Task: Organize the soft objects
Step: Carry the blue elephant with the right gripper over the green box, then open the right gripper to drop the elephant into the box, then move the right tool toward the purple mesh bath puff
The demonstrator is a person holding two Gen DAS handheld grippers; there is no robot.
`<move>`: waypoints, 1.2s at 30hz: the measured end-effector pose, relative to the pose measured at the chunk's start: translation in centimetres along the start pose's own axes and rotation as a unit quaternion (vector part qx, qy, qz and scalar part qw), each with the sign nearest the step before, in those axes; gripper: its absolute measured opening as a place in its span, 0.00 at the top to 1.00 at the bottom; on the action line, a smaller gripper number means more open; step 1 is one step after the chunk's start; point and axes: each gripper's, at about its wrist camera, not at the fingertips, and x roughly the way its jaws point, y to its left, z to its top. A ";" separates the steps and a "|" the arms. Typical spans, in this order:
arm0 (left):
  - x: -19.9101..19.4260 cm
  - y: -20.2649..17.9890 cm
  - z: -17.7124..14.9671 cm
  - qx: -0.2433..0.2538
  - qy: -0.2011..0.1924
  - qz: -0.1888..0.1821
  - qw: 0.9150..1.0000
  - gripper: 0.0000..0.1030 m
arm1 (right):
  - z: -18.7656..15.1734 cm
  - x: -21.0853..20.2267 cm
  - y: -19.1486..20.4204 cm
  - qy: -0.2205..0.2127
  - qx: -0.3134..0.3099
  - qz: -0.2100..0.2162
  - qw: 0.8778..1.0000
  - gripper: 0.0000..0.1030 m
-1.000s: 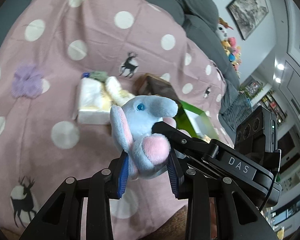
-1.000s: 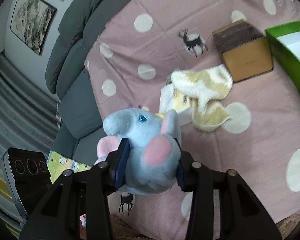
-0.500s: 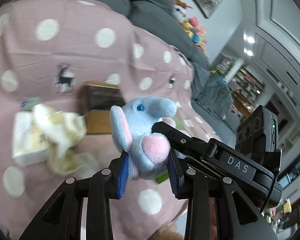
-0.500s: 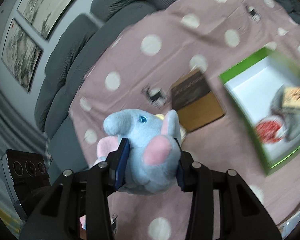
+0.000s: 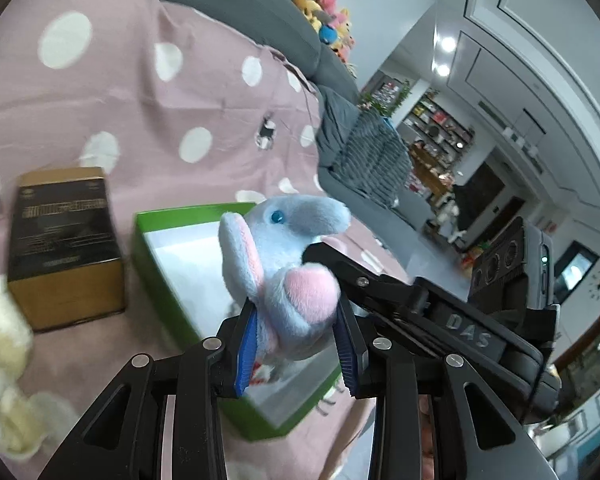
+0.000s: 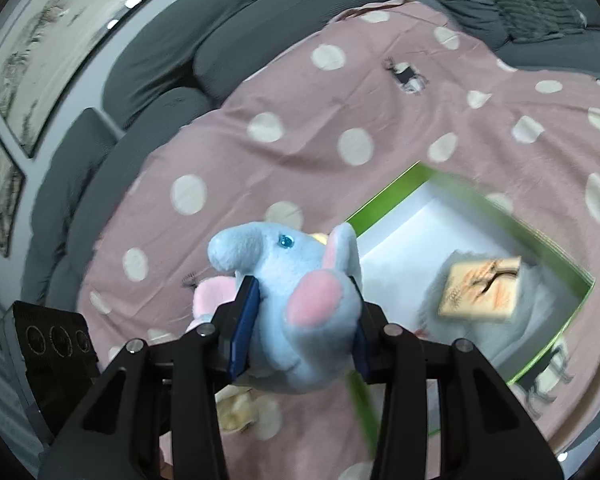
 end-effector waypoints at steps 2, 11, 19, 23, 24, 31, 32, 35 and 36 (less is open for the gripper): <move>1.9 0.9 0.7 -0.028 0.009 -0.015 0.999 0.66 | 0.7 0.7 -0.8 -0.003 0.003 -0.018 1.000 0.61; 7.5 3.2 -0.2 -0.054 0.052 -0.014 0.997 0.66 | 0.9 4.1 -6.0 0.020 0.055 -0.053 0.997 0.62; 8.6 3.2 -0.7 -0.049 0.064 0.017 0.997 0.66 | 0.7 5.3 -7.3 0.033 0.074 -0.080 0.994 0.62; 8.2 3.2 -0.7 -0.038 0.062 0.031 0.997 0.66 | 0.6 5.6 -7.6 0.035 0.074 -0.102 0.991 0.60; 8.0 3.2 -0.7 -0.037 0.062 0.036 0.997 0.61 | 0.6 5.5 -7.7 0.034 0.077 -0.104 0.991 0.59; 4.0 2.2 -0.3 -0.011 0.026 0.052 0.998 0.23 | 0.6 2.8 -6.3 -0.001 0.059 -0.121 0.991 0.20; 3.2 2.0 -0.3 -0.008 0.022 0.057 0.998 0.21 | 0.6 2.2 -5.9 -0.008 0.055 -0.119 0.991 0.18; -0.1 1.7 -0.7 0.004 0.007 0.076 0.997 0.15 | 0.2 0.5 -4.8 -0.023 0.042 -0.116 0.992 0.11; -1.2 1.6 -0.9 0.006 0.001 0.083 0.997 0.13 | 0.0 -0.1 -4.3 -0.027 0.037 -0.118 0.992 0.08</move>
